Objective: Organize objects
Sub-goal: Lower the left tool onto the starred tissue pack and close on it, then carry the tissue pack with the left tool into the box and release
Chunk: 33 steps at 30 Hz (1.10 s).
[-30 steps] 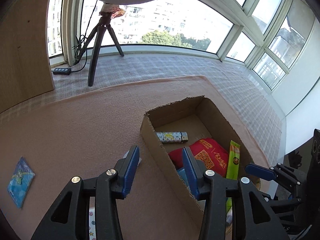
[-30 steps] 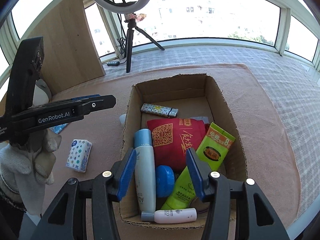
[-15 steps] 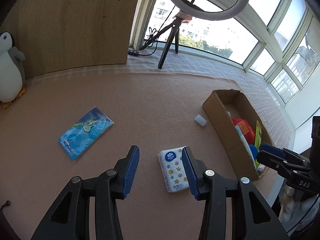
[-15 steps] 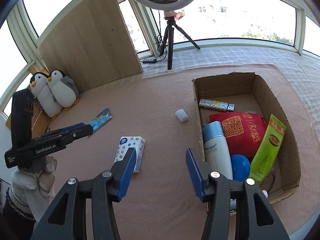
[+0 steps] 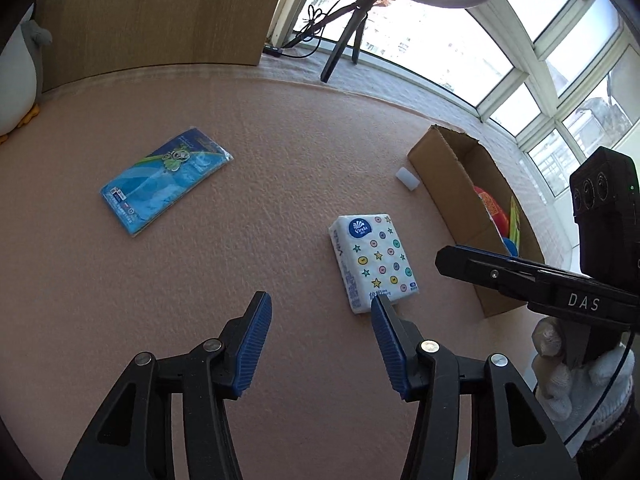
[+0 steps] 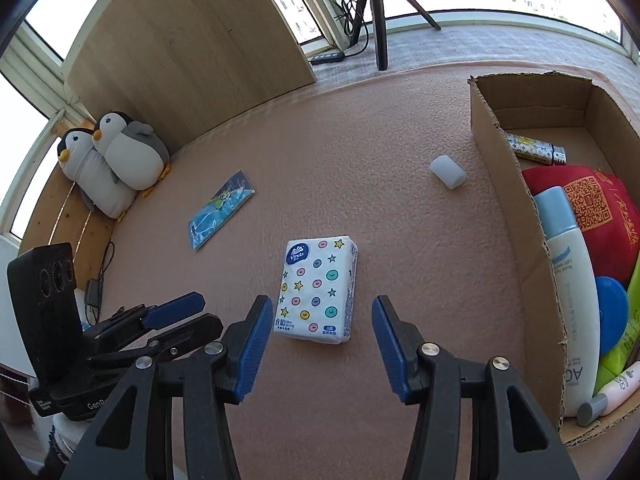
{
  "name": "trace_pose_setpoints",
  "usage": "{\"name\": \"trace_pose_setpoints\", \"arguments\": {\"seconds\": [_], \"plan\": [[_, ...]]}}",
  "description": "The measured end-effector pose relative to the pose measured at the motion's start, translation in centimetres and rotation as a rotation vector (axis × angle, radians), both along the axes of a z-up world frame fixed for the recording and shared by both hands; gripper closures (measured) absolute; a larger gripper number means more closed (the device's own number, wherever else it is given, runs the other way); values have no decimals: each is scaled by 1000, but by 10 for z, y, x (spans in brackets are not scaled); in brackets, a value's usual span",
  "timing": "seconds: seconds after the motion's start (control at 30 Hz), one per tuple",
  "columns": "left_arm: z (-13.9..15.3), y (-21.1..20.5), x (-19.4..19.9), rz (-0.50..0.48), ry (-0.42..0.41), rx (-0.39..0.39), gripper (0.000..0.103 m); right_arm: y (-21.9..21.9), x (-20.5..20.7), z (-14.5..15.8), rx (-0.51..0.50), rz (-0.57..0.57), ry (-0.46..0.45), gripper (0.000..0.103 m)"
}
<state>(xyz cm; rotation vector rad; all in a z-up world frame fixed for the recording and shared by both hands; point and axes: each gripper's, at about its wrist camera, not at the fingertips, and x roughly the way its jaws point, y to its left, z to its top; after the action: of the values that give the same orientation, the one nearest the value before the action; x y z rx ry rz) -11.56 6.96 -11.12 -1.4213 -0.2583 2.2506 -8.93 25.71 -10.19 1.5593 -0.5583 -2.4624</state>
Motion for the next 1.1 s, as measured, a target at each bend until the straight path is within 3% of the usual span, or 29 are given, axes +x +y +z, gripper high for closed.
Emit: {"name": "trace_pose_setpoints", "arguments": {"seconds": [0.13,0.43,0.73,0.93,1.1], "plan": [[-6,18,-1,-48,1,7,39,-3,-11,-14,-15,6,-55,55],[-18,46,-7,-120,-8,17,40,-4,-25,-31,-44,14,-122,57],[-25,57,-12,-146,-35,35,64,-9,-28,-39,-42,42,-148,68],[-23,53,-13,-129,-44,55,68,-9,-27,-37,-36,40,-141,70],[-6,56,-8,-132,-1,49,68,-8,-23,-20,-19,35,-95,70]]}}
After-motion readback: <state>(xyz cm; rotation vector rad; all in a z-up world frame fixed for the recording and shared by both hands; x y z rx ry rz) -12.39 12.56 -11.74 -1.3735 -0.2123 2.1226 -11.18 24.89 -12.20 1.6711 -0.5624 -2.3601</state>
